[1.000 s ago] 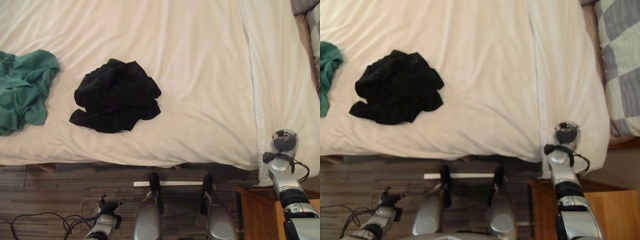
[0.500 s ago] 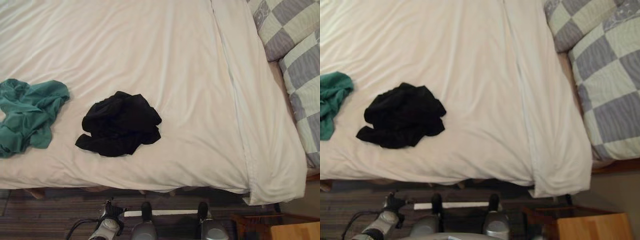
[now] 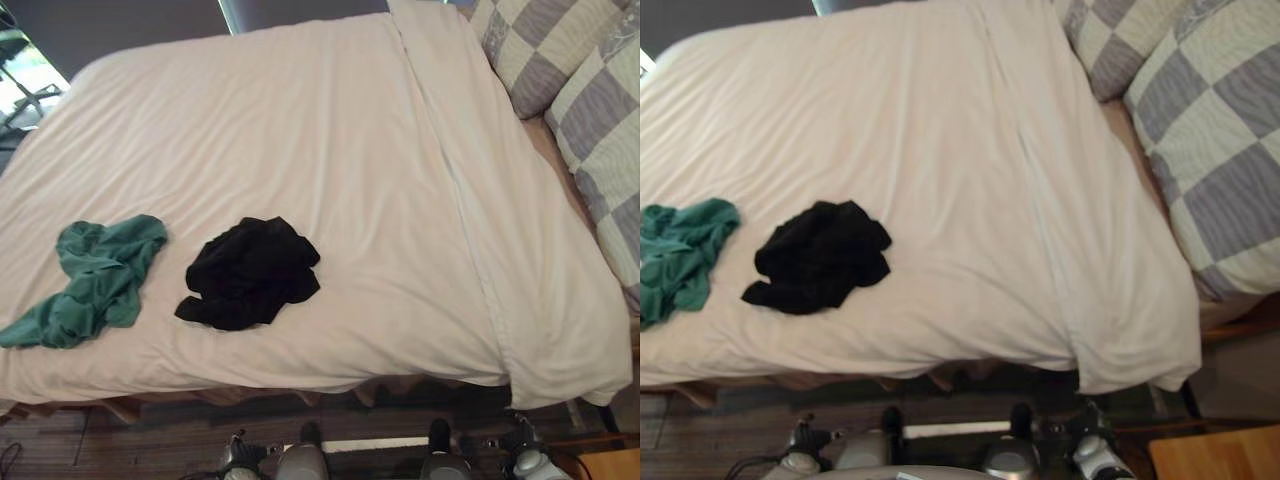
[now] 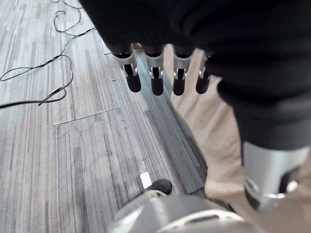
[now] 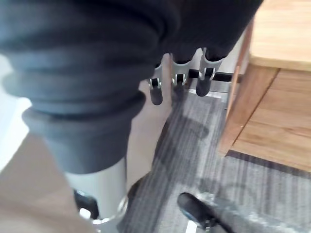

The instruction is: Tidy up the quilt and then pick up the clothes from the bed and put them into the laundry hamper.

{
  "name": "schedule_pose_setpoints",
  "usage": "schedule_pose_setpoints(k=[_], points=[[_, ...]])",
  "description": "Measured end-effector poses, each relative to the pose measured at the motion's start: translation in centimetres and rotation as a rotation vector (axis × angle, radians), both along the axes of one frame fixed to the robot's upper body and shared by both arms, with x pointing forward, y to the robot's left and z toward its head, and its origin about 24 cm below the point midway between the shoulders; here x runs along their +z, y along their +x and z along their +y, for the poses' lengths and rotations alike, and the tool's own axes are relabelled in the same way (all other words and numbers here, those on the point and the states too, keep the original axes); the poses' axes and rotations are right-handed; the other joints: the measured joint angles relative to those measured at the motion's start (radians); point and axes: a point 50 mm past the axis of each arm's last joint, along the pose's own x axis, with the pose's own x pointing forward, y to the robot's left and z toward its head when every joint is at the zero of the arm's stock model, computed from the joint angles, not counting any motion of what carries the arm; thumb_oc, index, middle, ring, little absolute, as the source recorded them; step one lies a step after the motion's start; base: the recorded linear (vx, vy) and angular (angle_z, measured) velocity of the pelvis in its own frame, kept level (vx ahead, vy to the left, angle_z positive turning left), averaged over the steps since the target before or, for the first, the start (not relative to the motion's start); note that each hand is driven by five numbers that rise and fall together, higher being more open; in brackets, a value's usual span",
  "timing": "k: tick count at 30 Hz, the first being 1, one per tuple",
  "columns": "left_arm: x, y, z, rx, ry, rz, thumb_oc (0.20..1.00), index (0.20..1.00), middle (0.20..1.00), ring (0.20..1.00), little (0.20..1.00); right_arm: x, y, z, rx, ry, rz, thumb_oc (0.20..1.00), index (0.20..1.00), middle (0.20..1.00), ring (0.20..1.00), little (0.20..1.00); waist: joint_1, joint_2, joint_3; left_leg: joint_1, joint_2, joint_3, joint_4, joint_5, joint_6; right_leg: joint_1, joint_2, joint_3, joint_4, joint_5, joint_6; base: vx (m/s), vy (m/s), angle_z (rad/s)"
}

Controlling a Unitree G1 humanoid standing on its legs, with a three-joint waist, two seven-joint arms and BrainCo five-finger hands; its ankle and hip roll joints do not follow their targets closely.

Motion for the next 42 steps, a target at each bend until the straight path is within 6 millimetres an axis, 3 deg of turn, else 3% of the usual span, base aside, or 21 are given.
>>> schedule_pose_setpoints(k=[3, 5, 6, 7, 9, 11, 13, 15, 17, 23, 24, 26, 28, 30, 33, 35, 36, 38, 40, 41, 42], points=[[0.2, 0.6, -0.1, 0.010, 0.001, -0.020, 1.000, 1.000, 1.000, 1.000, 1.000, -0.2, -1.3, -0.3, -0.034, 0.010, 0.010, 1.000, 1.000, 1.000, 1.000, 1.000, -0.005, 0.015, -0.011, -0.008, 0.109, 0.003, -0.033, 0.033, -0.010, 0.004, -0.026, -0.033, -0.005, 0.019, 0.044, -0.09, 0.633, 0.28], [0.1, 0.7, -0.6, 0.004, -0.009, -0.026, 1.000, 1.000, 1.000, 1.000, 1.000, -0.5, -3.3, -1.4, -0.041, -0.012, 0.070, 1.000, 1.000, 1.000, 1.000, 1.000, -0.041, 0.033, -0.029, -0.009, 0.145, 0.027, -0.079, 0.069, 0.044, 0.031, -0.049, -0.061, 0.006, 0.016, 0.074, -0.04, 0.285, 0.66], [0.0, 0.6, -1.2, -0.002, -0.021, -0.027, 1.000, 1.000, 1.000, 1.000, 1.000, -0.5, -4.6, -2.4, -0.060, -0.028, 0.108, 1.000, 1.000, 1.000, 1.000, 1.000, -0.043, 0.069, -0.046, 0.011, 0.138, 0.023, -0.112, 0.087, -0.006, 0.041, -0.064, -0.074, 0.020, 0.021, 0.115, -0.07, 0.192, 0.38], [0.3, 0.9, 0.2, -0.002, 0.013, -0.024, 1.000, 1.000, 1.000, 1.000, 1.000, -1.5, -5.5, -0.5, -0.069, 0.020, 0.147, 1.000, 1.000, 1.000, 1.000, 1.000, -0.049, -0.012, -0.049, 0.021, 0.069, 0.028, -0.123, 0.093, -0.064, 0.044, -0.145, -0.073, 0.041, 0.029, 0.116, -0.12, 0.331, 0.44], [1.3, 1.6, 3.7, 0.000, 0.107, -0.025, 1.000, 1.000, 1.000, 1.000, 1.000, -2.5, -6.0, 3.3, -0.072, 0.113, 0.157, 1.000, 1.000, 1.000, 1.000, 1.000, -0.043, -0.113, -0.044, 0.004, -0.029, 0.035, -0.100, 0.090, -0.056, -0.048, -0.283, -0.097, 0.214, 0.101, 0.084, -0.11, 0.489, 0.45], [1.3, 1.0, 4.3, -0.018, 0.118, -0.001, 1.000, 1.000, 1.000, 1.000, 1.000, -2.4, -6.2, 3.0, -0.071, 0.103, 0.161, 1.000, 1.000, 1.000, 1.000, 1.000, -0.018, -0.119, -0.039, 0.039, -0.056, 0.070, -0.096, 0.068, -0.014, -0.095, -0.326, -0.171, 0.289, 0.245, 0.041, -0.04, 0.516, -0.10], [0.9, 0.0, 4.0, -0.017, 0.110, 0.028, 1.000, 1.000, 1.000, 1.000, 1.000, -2.1, -5.6, 2.4, -0.042, 0.087, 0.145, 1.000, 1.000, 1.000, 1.000, 1.000, 0.002, -0.079, -0.030, 0.069, -0.059, 0.083, -0.092, 0.031, 0.051, -0.150, -0.249, -0.160, 0.399, 0.087, 0.109, -0.02, 0.479, -0.25], [0.6, -0.6, 3.7, -0.014, 0.098, 0.055, 1.000, 1.000, 1.000, 1.000, 1.000, -1.3, -3.5, 3.2, 0.040, 0.113, 0.063, 1.000, 1.000, 1.000, 1.000, 1.000, -0.009, -0.042, -0.011, 0.097, -0.033, 0.075, -0.136, 0.045, 0.061, -0.223, -0.016, -0.062, 0.560, -0.161, 0.048, 0.01, 0.279, 0.03], [0.3, -0.9, 2.8, -0.016, 0.068, 0.066, 1.000, 1.000, 1.000, 1.000, 1.000, -0.9, -1.8, 3.7, 0.074, 0.123, 0.010, 1.000, 1.000, 1.000, 1.000, 1.000, -0.016, -0.022, 0.003, 0.110, -0.078, 0.063, -0.136, 0.051, 0.055, -0.194, 0.080, -0.077, 0.461, -0.243, -0.005, 0.06, 0.210, 0.37], [0.5, 1.4, -0.1, -0.030, -0.003, -0.052, 1.000, 1.000, 1.000, 1.000, 1.000, 1.2, 3.4, 3.3, 0.180, 0.071, -0.098, 1.000, 1.000, 1.000, 1.000, 1.000, 0.014, -0.008, 0.063, -0.110, -0.156, 0.030, 0.300, 0.209, -0.085, -0.118, -0.027, -0.024, 0.370, -0.193, -0.041, -0.08, 0.336, 0.15], [0.6, 1.7, -0.7, -0.045, -0.015, -0.068, 1.000, 1.000, 1.000, 1.000, 1.000, 1.6, 3.4, 2.1, 0.161, 0.045, -0.107, 1.000, 1.000, 1.000, 1.000, 1.000, -0.012, 0.011, 0.064, -0.129, -0.115, 0.035, 0.323, 0.188, -0.077, -0.099, -0.025, -0.042, 0.333, -0.174, -0.023, -0.04, 0.834, 0.26], [0.4, 1.1, -0.8, -0.055, -0.015, -0.054, 1.000, 1.000, 1.000, 1.000, 1.000, 1.8, 4.0, 2.5, 0.124, 0.073, -0.135, 1.000, 1.000, 1.000, 1.000, 1.000, -0.035, 0.058, 0.039, -0.006, 0.167, 0.051, -0.023, 0.116, -0.035, -0.136, 0.048, -0.004, 0.326, -0.171, -0.001, -0.06, 0.817, -0.55], [0.6, 2.5, -1.3, -0.069, -0.019, -0.074, 1.000, 1.000, 1.000, 1.000, 1.000, 2.2, 3.8, 1.3, 0.113, 0.050, -0.143, 1.000, 1.000, 1.000, 1.000, 1.000, -0.049, 0.047, 0.036, 0.053, 0.188, 0.008, -0.094, 0.107, -0.042, -0.173, 0.020, 0.037, 0.338, -0.163, 0.006, -0.15, 0.830, -0.59], [1.1, 3.8, -2.5, -0.108, -0.050, -0.145, 1.000, 1.000, 1.000, 1.000, 1.000, 3.1, 3.3, 0.0, 0.121, 0.047, -0.189, 1.000, 1.000, 1.000, 1.000, 1.000, -0.035, 0.083, 0.011, 0.025, 0.159, -0.122, 0.016, 0.061, -0.079, -0.218, -0.014, 0.063, 0.363, -0.139, 0.055, -0.10, 0.393, -0.22], [0.5, 3.3, -4.3, -0.147, -0.085, -0.097, 1.000, 1.000, 1.000, 1.000, 1.000, 2.7, 2.4, -1.6, 0.096, 0.013, -0.120, 1.000, 1.000, 1.000, 1.000, 1.000, -0.091, 0.113, -0.011, 0.171, 0.103, -0.048, -0.139, 0.106, -0.038, -0.190, -0.063, 0.063, 0.365, -0.103, 0.099, -0.16, 0.362, -0.02], [1.9, 4.4, -2.4, -0.212, -0.078, -0.183, 1.000, 1.000, 1.000, 1.000, 1.000, 1.0, 1.7, 1.2, 0.055, 0.117, -0.075, 1.000, 1.000, 1.000, 1.000, 1.000, -0.087, -0.014, -0.033, 0.205, -0.043, 0.065, -0.188, 0.025, -0.062, -0.251, -0.240, -0.040, 0.370, 0.005, 0.091, -0.23, 0.314, -0.50], [2.0, 4.2, -1.5, -0.237, -0.045, -0.180, 1.000, 1.000, 1.000, 1.000, 1.000, 0.4, 1.8, 3.0, 0.066, 0.159, -0.058, 1.000, 1.000, 1.000, 1.000, 1.000, -0.037, -0.036, -0.024, 0.197, -0.087, 0.115, -0.160, 0.006, -0.032, -0.260, -0.300, -0.178, 0.297, 0.145, 0.058, -0.22, 0.394, -0.90], [1.0, 2.4, -1.4, -0.203, -0.041, -0.096, 1.000, 1.000, 1.000, 1.000, 1.000, -0.8, -0.2, 5.4, 0.077, 0.224, -0.018, 1.000, 1.000, 1.000, 1.000, 1.000, -0.042, -0.056, -0.035, 0.172, -0.156, 0.096, -0.096, -0.040, 0.087, -0.159, -0.300, -0.340, 0.258, 0.227, 0.042, -0.25, 0.507, -0.44], [0.0, 0.9, -0.8, -0.101, -0.032, -0.004, 1.000, 1.000, 1.000, 1.000, 1.000, -0.9, 0.3, 4.9, 0.089, 0.204, 0.011, 1.000, 1.000, 1.000, 1.000, 1.000, -0.020, -0.015, -0.033, 0.181, -0.101, 0.111, -0.091, -0.044, 0.102, -0.212, -0.142, -0.227, 0.560, -0.116, 0.037, -0.14, 0.310, -0.26], [-0.4, -1.2, 0.6, -0.026, -0.007, 0.083, 1.000, 1.000, 1.000, 1.000, 1.000, -1.0, 0.1, 4.5, 0.046, 0.213, 0.003, 1.000, 1.000, 1.000, 1.000, 1.000, -0.025, -0.001, -0.037, 0.193, -0.097, 0.080, -0.120, -0.027, 0.085, -0.214, 0.018, -0.060, 0.614, -0.244, 0.057, -0.07, 0.189, 0.08], [-0.6, -2.5, 1.0, -0.009, 0.007, 0.139, 1.000, 1.000, 1.000, 1.000, 1.000, -1.2, -0.5, 4.1, 0.020, 0.208, 0.023, 1.000, 1.000, 1.000, 1.000, 1.000, -0.024, -0.006, -0.038, 0.209, -0.115, 0.078, -0.141, -0.016, 0.089, -0.168, 0.051, -0.020, 0.542, -0.262, 0.044, 0.00, 0.002, 0.19]])
